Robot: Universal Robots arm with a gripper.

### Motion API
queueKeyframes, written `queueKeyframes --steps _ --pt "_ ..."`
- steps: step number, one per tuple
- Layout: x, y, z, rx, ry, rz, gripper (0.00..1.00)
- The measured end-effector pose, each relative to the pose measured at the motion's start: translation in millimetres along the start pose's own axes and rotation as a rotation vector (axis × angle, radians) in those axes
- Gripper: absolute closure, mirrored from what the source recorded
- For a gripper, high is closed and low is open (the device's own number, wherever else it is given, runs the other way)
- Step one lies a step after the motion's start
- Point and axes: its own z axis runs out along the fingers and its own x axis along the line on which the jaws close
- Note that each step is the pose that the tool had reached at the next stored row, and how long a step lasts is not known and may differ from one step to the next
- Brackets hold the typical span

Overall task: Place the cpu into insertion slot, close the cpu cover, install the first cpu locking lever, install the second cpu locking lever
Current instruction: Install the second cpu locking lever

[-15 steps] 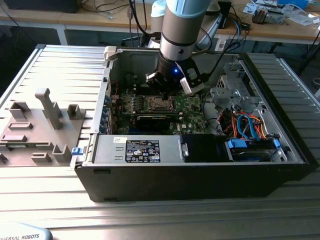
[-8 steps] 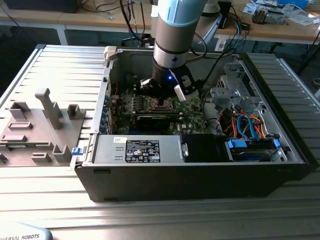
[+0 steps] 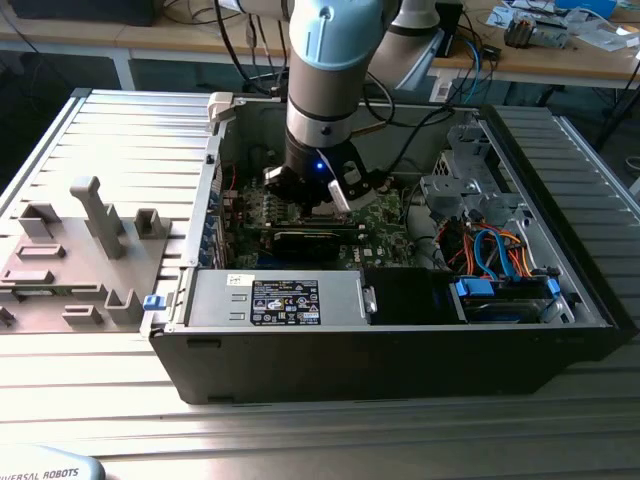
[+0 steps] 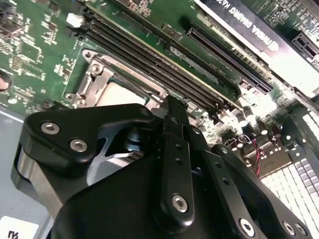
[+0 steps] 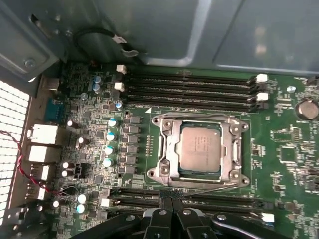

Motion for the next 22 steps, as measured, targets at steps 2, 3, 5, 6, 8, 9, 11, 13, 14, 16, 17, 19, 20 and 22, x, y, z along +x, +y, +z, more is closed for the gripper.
queueKeyframes --steps 2,3,5,6,8,9,11,13,14,16,17,19,20,22 --pt "1.4 -0.4 2.7 -0.0008 -0.0002 0.000 0.89" --pt "2.5 -0.6 4.3 -0.0008 0.0000 0.000 0.89" --pt "4.6 0.1 8.2 -0.0006 -0.0001 0.000 0.89" --pt "5.3 0.7 10.1 -0.0008 -0.0001 0.000 0.89" --pt "6.8 2.9 15.0 -0.0005 0.0002 0.000 0.89" --pt "7.3 4.4 17.4 -0.0006 0.0001 -0.001 0.89" --pt "8.9 7.2 22.1 -0.0007 0.0003 -0.002 0.89" --pt "10.8 8.0 24.0 -0.0008 0.0004 -0.003 0.89" --pt "11.9 8.1 24.4 -0.0006 0.0005 -0.003 0.89" --pt "14.0 8.1 25.6 -0.0008 0.0007 -0.004 0.89" --pt "14.3 8.1 26.1 -0.0008 0.0007 -0.004 0.89" --pt "14.5 8.2 27.0 -0.0009 0.0012 -0.006 0.89" --pt "14.5 8.3 27.5 -0.0011 0.0015 -0.007 0.89" --pt "14.6 8.7 28.4 -0.0013 0.0021 -0.010 0.89"
